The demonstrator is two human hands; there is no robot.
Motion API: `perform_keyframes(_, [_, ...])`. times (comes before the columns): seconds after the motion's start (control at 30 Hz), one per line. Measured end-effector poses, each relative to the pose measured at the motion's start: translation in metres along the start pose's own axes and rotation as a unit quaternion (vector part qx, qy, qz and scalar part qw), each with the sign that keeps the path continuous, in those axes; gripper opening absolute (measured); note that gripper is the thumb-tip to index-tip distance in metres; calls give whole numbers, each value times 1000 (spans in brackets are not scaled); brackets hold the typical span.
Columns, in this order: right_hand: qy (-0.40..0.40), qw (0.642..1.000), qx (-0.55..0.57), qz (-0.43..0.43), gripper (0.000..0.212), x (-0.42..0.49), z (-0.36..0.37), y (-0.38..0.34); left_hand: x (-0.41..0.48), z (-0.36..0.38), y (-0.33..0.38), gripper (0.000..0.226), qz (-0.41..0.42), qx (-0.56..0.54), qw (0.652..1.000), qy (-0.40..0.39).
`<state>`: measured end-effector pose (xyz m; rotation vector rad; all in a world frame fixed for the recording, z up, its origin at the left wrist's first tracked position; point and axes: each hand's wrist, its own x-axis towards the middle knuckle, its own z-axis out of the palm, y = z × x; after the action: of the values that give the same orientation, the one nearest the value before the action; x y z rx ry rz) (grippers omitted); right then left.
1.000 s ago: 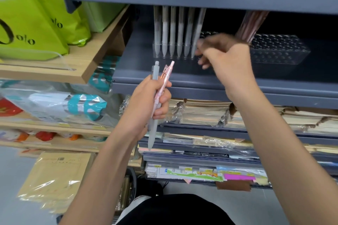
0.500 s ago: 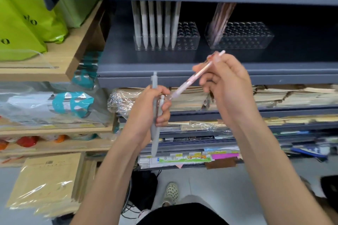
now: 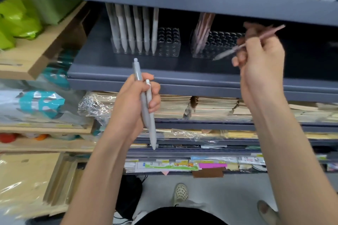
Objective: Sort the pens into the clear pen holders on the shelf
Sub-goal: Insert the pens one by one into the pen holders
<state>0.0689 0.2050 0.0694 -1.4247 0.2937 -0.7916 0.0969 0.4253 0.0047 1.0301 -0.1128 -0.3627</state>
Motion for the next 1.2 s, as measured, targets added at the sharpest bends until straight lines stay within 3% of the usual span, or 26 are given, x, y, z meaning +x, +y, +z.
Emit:
perform_keyframes(0.27, [-6, 999, 10, -34, 7, 51, -9, 18, 23, 34, -11, 19, 86, 13, 995, 38])
perform_keyframes(0.43, [-75, 985, -157, -17, 43, 81, -5, 32, 30, 49, -18, 11, 115, -7, 992, 49])
perform_keyframes(0.5, [-113, 967, -226, -19, 41, 88, 1, 32, 32, 52, -20, 10, 121, -8, 991, 55])
perform_keyframes(0.6, [-157, 900, -404, -58, 32, 96, 6, 32, 33, 55, -21, 11, 122, -5, 990, 71])
perform_keyframes(0.73, [-197, 868, -452, -65, 40, 96, 16, 30, 30, 54, -20, 13, 130, 6, 986, 100])
perform_keyframes(0.87, [-174, 886, -423, -75, 34, 90, 23, 33, 25, 47, -16, 14, 131, 13, 986, 107])
perform_keyframes(1.03, [-136, 871, -457, -122, 31, 88, 23, 45, 22, 37, -9, 15, 126, 11, 987, 100])
perform_keyframes(1.2, [-84, 912, -383, -123, 19, 79, 18, 47, 18, 31, -1, 15, 121, -13, 989, 83])
